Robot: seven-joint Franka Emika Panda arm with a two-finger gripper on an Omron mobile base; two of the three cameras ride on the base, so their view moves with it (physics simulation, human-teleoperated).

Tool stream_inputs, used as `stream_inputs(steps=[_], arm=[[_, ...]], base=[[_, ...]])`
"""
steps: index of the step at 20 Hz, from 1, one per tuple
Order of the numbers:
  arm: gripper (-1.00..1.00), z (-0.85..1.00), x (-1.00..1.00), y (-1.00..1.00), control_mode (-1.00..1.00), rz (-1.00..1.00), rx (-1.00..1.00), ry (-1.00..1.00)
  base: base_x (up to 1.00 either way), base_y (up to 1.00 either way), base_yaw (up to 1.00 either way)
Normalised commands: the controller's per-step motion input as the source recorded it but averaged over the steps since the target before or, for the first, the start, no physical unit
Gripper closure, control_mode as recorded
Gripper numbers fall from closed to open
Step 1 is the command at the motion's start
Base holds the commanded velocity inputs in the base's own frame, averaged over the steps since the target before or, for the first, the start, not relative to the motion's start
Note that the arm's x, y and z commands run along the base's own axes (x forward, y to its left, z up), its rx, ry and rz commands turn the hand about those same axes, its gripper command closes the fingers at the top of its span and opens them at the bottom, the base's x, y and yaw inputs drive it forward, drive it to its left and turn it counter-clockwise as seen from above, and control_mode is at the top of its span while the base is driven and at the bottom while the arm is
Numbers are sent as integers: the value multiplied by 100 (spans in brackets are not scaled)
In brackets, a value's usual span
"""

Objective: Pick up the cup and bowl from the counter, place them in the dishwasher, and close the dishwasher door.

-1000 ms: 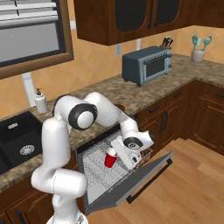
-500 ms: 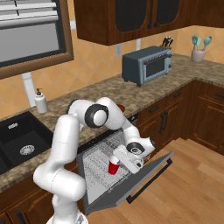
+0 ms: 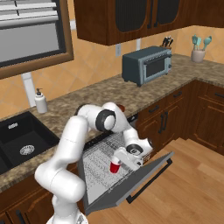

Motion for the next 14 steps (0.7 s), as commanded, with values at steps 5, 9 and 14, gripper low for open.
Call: stream_inputs(steps=[5, 9, 14], arm=[[100, -52, 47, 0, -100, 4, -1, -6], [100, -44, 27, 0, -100, 1, -2, -8], [100, -49, 20, 0, -100, 0, -6, -3]], base=[[0, 0, 0], [0, 0, 0], [0, 0, 0]])
